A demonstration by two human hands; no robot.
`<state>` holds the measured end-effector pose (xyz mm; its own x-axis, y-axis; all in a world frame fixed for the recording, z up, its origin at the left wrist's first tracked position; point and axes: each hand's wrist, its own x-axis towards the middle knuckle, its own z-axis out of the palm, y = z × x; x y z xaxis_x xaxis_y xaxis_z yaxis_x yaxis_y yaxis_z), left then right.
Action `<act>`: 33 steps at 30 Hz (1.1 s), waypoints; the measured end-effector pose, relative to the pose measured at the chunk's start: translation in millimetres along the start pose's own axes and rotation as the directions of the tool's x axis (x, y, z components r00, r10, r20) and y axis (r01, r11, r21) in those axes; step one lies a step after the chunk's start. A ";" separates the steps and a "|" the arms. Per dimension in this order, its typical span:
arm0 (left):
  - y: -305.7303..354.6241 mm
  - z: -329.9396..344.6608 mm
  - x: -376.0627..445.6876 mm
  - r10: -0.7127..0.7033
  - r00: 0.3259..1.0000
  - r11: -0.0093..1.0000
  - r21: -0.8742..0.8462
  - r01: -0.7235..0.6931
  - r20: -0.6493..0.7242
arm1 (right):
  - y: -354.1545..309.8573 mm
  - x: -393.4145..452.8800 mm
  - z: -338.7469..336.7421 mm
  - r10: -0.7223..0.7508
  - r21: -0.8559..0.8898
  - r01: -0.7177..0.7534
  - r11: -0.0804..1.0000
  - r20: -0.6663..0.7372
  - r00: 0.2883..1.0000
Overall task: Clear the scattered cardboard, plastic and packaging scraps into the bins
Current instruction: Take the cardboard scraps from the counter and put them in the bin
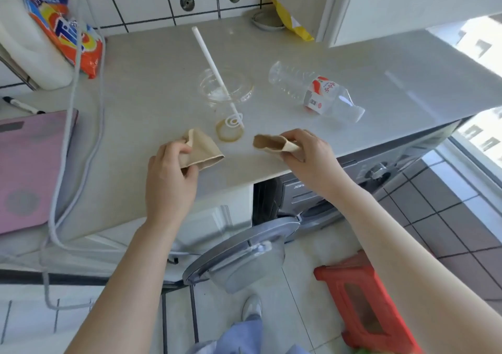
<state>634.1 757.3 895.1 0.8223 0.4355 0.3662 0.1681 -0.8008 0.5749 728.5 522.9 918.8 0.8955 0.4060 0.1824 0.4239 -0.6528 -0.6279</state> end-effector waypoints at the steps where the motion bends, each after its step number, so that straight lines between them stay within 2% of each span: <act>1: 6.2 -3.7 -8.8 -0.009 1.000 1.000 -0.013 0.008 -0.008 | -1.6 -10.4 -4.4 0.012 0.022 -0.012 1.000 0.002 1.000; 6: 64.6 -18.2 -62.5 -0.020 0.999 0.983 -0.183 0.011 -0.044 | -3.5 -77.4 -32.5 0.134 0.215 -0.134 0.967 0.014 0.991; 10: 116.4 -1.4 -112.3 -0.028 0.995 0.949 -0.310 0.056 0.096 | 21.4 -147.2 -58.5 0.251 0.296 -0.243 0.924 0.010 0.968; 13: 152.6 17.3 -156.0 -0.100 0.963 0.891 -0.408 0.198 0.251 | 47.2 -208.6 -81.0 0.344 0.326 -0.314 0.892 -0.039 0.938; 16: 182.7 41.2 -205.3 -0.181 0.874 0.794 -0.457 0.400 0.450 | 75.0 -272.7 -100.8 0.458 0.364 -0.408 0.837 -0.059 0.887; 22: 221.2 96.6 -305.8 -0.200 0.637 0.691 -0.354 0.630 0.744 | 123.4 -396.9 -129.4 0.657 0.370 -0.581 0.725 -0.118 0.744; 28: 270.6 135.0 -388.7 -0.057 0.414 0.736 -0.242 0.632 0.909 | 158.4 -504.1 -144.4 0.822 0.411 -0.719 0.560 -0.165 0.546; 30: 284.5 146.0 -409.8 0.003 0.332 0.779 -0.210 0.590 0.943 | 167.5 -533.1 -146.6 0.868 0.449 -0.745 0.493 -0.192 0.459; 33: 298.7 166.2 -437.1 0.075 0.254 0.867 -0.189 0.461 0.964 | 180.9 -570.7 -143.1 0.927 0.504 -0.778 0.375 -0.208 0.313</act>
<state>415.2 259.4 785.1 0.7460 -0.3458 -0.5691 0.4222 -0.4152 0.8058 313.7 81.6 809.3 0.7012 -0.6108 -0.3677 -0.6056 -0.2382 -0.7593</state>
